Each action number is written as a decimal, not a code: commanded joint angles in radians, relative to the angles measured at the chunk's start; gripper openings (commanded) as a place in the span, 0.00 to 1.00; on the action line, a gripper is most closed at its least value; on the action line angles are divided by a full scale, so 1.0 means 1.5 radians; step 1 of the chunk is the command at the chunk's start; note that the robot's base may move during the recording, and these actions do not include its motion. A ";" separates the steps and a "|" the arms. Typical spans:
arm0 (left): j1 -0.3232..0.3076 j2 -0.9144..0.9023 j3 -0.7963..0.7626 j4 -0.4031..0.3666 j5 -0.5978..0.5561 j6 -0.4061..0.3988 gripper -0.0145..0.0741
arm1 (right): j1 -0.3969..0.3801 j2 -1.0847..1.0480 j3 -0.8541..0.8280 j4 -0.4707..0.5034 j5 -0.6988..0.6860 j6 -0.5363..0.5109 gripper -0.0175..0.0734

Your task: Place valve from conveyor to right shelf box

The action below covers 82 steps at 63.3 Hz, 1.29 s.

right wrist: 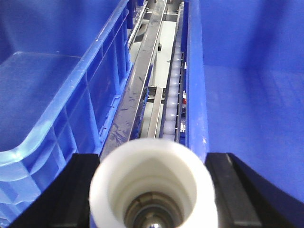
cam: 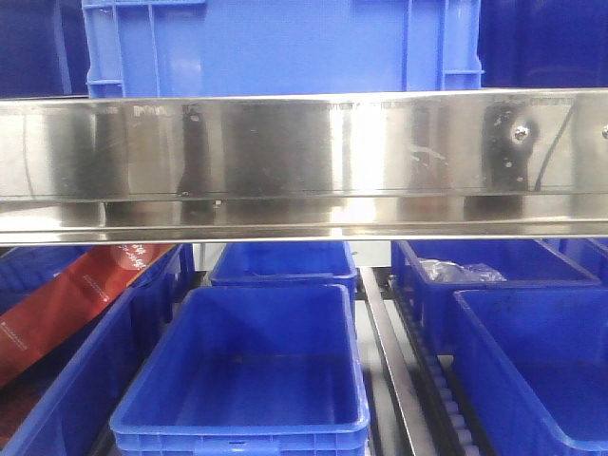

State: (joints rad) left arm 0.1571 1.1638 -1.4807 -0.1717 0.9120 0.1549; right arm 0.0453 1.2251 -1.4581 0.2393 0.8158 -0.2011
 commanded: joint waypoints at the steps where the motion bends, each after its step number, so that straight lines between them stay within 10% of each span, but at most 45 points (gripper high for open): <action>1: 0.000 -0.006 -0.006 -0.008 -0.032 -0.005 0.04 | -0.002 -0.008 -0.012 0.001 -0.046 -0.004 0.02; 44: 0.000 -0.006 -0.006 -0.010 -0.078 -0.005 0.04 | -0.002 -0.008 -0.012 0.002 -0.050 -0.004 0.02; 57: -0.002 0.023 -0.034 -0.149 -0.095 0.069 0.04 | -0.001 0.004 -0.067 0.030 -0.055 -0.004 0.02; 82: -0.182 0.224 -0.326 -0.174 -0.067 0.094 0.04 | 0.143 0.167 -0.346 0.039 -0.054 -0.008 0.02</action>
State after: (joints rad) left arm -0.0628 1.4427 -1.8925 -0.4038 0.8342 0.2868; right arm 0.2149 1.4295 -1.8982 0.2878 0.8008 -0.2011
